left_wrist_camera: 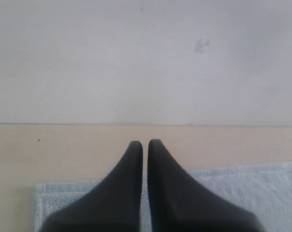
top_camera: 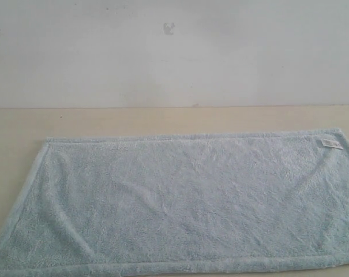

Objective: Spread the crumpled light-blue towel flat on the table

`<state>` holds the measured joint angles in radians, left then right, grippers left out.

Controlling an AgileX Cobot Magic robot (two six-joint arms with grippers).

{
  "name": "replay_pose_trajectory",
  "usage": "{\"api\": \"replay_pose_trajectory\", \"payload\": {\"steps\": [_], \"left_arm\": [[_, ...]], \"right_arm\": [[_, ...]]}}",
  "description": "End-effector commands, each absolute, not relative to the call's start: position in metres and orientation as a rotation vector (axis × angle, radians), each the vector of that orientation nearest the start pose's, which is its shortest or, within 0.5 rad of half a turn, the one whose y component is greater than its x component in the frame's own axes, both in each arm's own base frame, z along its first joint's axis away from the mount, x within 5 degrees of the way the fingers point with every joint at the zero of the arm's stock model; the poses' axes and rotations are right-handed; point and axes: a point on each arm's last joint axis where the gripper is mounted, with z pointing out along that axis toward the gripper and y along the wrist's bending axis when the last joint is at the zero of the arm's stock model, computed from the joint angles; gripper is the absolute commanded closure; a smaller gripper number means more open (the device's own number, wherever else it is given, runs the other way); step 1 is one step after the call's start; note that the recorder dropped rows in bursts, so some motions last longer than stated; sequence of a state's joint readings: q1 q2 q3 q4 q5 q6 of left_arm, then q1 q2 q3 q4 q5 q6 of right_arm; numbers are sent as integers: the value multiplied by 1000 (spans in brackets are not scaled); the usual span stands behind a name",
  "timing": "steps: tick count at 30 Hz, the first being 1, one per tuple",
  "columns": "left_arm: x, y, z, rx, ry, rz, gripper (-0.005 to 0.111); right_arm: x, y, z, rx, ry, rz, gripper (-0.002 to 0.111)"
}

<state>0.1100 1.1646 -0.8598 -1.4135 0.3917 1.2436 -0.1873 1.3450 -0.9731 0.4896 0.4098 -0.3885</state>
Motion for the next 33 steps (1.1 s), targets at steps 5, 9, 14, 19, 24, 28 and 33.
{"api": "replay_pose_trajectory", "payload": {"steps": [5, 9, 14, 19, 24, 28, 33], "left_arm": [[147, -3, 365, -256, 1779, -365, 103], [133, -9, 364, -231, 1811, -403, 103], [100, -10, 367, -165, 1743, -314, 103], [71, -12, 359, -147, 1661, -293, 103], [61, -14, 356, -134, 1654, -306, 103], [56, -14, 358, -125, 1628, -298, 103], [55, -15, 358, -123, 1627, -298, 103]], "right_arm": [[227, -2, 375, 208, 1962, 547, 108], [210, 15, 387, 19, 1931, 559, 108], [160, 31, 413, -197, 1747, 449, 108], [124, 31, 401, -162, 1660, 416, 108], [113, 37, 385, -202, 1730, 490, 108], [109, 41, 381, -250, 1769, 525, 108], [108, 42, 380, -256, 1774, 530, 108]]}}
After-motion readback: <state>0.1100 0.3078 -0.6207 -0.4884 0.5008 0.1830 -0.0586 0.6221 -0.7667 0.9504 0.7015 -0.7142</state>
